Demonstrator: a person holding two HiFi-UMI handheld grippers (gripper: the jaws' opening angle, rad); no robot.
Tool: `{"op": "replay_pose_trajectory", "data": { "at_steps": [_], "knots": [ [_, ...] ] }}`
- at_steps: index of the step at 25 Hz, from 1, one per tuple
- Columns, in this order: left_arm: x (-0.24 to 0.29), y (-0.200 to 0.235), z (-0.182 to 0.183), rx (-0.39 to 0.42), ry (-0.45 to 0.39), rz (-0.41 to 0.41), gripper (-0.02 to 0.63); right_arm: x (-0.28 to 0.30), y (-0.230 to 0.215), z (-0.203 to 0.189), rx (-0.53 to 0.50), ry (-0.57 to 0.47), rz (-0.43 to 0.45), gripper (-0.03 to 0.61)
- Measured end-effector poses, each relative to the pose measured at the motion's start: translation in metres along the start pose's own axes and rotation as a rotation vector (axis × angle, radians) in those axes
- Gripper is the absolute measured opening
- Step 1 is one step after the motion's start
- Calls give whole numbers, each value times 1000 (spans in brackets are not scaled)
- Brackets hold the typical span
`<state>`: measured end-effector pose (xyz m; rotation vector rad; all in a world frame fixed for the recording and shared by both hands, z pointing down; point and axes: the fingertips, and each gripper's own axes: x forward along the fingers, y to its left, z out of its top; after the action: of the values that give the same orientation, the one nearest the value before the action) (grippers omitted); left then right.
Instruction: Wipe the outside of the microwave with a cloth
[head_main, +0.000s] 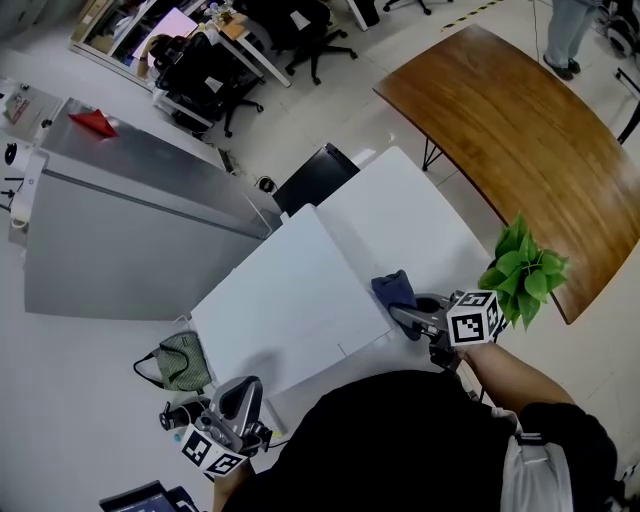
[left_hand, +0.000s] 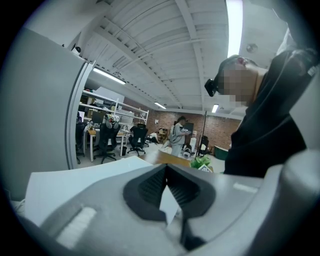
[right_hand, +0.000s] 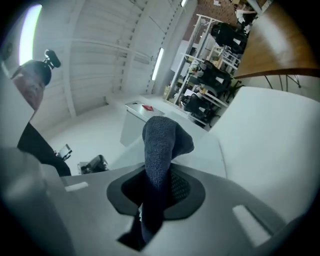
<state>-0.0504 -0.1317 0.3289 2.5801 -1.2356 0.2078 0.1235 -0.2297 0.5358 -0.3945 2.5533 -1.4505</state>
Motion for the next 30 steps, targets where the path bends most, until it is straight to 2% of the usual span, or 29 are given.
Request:
{"op": "replay_pose_trajectory", "data": {
  "at_steps": [5, 8, 11, 16, 20, 23, 26, 28, 30],
  "knots": [
    [-4, -1, 3, 8, -6, 20, 2, 1, -92, -55, 73, 136, -224, 46],
    [-9, -2, 5, 12, -10, 35, 2, 0, -131, -81, 134, 211, -360, 46],
    [-13, -3, 3, 13, -15, 51, 2, 0, -152, -93, 186, 250, -425, 44],
    [-19, -9, 4, 3, -43, 81, 2, 3, -162, -96, 221, 290, -423, 46],
    [-28, -9, 1, -8, -71, 116, 2, -7, -137, -77, 282, 200, -384, 48],
    [-31, -9, -5, -21, -88, 137, 2, -15, -104, -47, 205, 82, -280, 48],
    [-35, -9, -8, -32, -102, 148, 2, -14, -67, -29, 66, 29, -192, 48],
    [-44, -12, -6, -33, -115, 148, 2, -10, -46, -25, -16, 16, -185, 48],
    [-58, -19, -4, -30, -134, 143, 2, -11, -33, -25, -68, 8, -225, 48]
  ]
}}
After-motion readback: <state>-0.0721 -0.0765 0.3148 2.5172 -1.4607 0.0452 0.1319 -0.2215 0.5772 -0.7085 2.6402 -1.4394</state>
